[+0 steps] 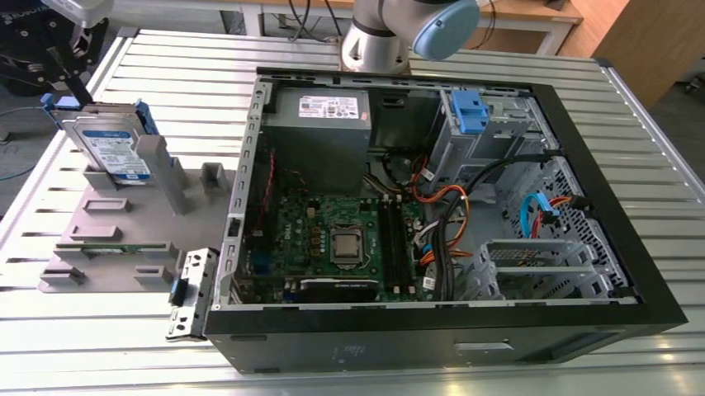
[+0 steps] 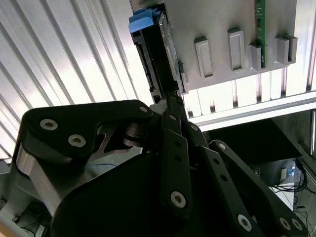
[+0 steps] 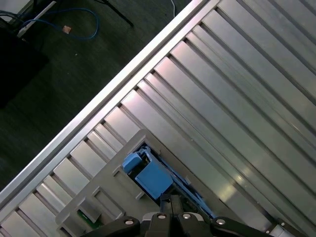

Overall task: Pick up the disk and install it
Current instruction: 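Pick up the disk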

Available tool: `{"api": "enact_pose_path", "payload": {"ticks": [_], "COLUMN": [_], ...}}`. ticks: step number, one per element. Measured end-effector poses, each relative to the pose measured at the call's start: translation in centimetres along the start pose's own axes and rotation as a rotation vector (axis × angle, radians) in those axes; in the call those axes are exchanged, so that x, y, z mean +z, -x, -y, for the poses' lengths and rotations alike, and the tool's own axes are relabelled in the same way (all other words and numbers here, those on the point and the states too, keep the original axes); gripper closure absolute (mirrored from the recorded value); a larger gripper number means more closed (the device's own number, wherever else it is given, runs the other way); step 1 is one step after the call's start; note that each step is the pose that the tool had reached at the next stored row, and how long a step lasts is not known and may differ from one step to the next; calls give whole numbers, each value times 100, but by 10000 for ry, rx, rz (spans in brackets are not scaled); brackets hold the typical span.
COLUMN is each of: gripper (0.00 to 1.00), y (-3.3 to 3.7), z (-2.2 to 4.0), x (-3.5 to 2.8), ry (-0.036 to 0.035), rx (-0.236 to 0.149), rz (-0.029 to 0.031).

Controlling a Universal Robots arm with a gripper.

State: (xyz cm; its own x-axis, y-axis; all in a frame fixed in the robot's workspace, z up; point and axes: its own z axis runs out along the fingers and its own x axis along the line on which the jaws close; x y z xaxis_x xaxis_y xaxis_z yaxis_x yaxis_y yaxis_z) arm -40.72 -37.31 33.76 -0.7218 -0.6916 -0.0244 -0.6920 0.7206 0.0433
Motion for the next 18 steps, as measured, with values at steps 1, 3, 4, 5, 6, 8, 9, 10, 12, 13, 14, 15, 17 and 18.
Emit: {"api": "enact_pose_path", "payload": {"ticks": [1, 3, 4, 5, 6, 8, 9, 10, 12, 13, 14, 15, 17, 18], "gripper": [89, 89, 89, 89, 89, 89, 89, 89, 89, 89, 89, 89, 89, 89], "y": [0, 0, 0, 0, 0, 0, 0, 0, 0, 0, 0, 0, 0, 0], "z": [0, 0, 0, 0, 0, 0, 0, 0, 0, 0, 0, 0, 0, 0], "x": [1, 1, 1, 2, 2, 2, 2, 2, 2, 2, 2, 2, 2, 2], "ry": [3, 11, 15, 19, 23, 32, 36, 39, 45, 49, 52, 55, 60, 61], "rx": [-146, -464, -629, -797, -964, -1317, -1465, -1596, -1865, -2014, -2150, -2282, -2472, -2505], "rz": [-5, -20, -26, -33, -41, -56, -63, -68, -80, -86, -92, -97, -106, -108]}}
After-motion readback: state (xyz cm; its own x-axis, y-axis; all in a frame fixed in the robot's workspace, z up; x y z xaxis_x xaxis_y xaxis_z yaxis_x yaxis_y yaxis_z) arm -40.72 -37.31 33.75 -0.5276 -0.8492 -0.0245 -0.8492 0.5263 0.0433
